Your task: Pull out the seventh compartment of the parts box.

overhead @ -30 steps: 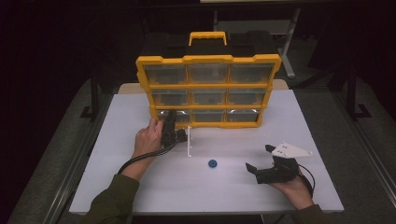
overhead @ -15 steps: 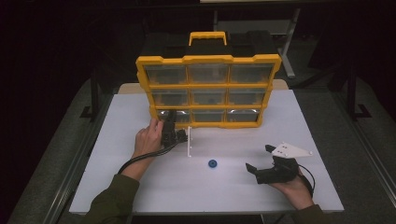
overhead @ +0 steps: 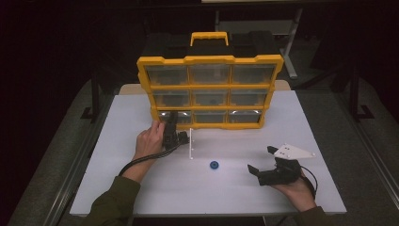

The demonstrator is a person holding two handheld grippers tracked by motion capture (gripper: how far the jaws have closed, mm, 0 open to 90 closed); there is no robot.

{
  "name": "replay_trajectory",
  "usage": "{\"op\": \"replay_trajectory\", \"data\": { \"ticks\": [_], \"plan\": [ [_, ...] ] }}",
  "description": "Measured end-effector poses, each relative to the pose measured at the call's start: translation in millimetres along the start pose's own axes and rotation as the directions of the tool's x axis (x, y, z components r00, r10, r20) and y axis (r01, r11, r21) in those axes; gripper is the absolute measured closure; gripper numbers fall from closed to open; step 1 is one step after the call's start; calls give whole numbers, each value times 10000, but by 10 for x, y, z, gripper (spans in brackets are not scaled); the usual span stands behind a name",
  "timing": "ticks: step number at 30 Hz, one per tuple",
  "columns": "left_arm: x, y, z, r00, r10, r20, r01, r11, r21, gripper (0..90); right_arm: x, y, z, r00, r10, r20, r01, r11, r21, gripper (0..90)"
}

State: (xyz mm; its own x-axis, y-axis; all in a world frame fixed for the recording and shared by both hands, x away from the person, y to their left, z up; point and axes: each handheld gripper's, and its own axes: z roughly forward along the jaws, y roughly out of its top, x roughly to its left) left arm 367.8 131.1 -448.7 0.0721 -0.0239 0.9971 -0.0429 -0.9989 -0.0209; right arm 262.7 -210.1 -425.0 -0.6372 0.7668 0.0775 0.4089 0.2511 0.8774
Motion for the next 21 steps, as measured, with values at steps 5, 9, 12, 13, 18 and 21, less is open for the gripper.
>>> {"op": "replay_trajectory", "data": {
  "ticks": [5,9,12,13,18,21],
  "plan": [
    [1,0,-15,10000,-33,26,33,10000,-24,787,-2,0,0,10000,-2,-4,2,10000,-2,0],
    [3,0,-30,10000,-25,62,25,10000,-32,787,1,-3,1,10000,-20,-12,20,10000,10,0],
    [3,-1,-39,10000,-45,64,46,10000,-57,787,-2,-7,2,10000,-14,-21,14,10000,13,0],
    [1,-1,-45,10000,-41,60,41,10000,-46,787,-4,-9,2,10000,-4,-16,4,10000,-2,0],
    [10,0,-72,10000,40,72,-40,10000,-14,787,-4,-7,3,10000,11,-14,-11,10000,-10,0],
    [9,-1,-81,10000,9,92,-8,10000,-43,787,-2,-7,3,10000,-38,-20,38,10000,-8,0]
  ]
}}
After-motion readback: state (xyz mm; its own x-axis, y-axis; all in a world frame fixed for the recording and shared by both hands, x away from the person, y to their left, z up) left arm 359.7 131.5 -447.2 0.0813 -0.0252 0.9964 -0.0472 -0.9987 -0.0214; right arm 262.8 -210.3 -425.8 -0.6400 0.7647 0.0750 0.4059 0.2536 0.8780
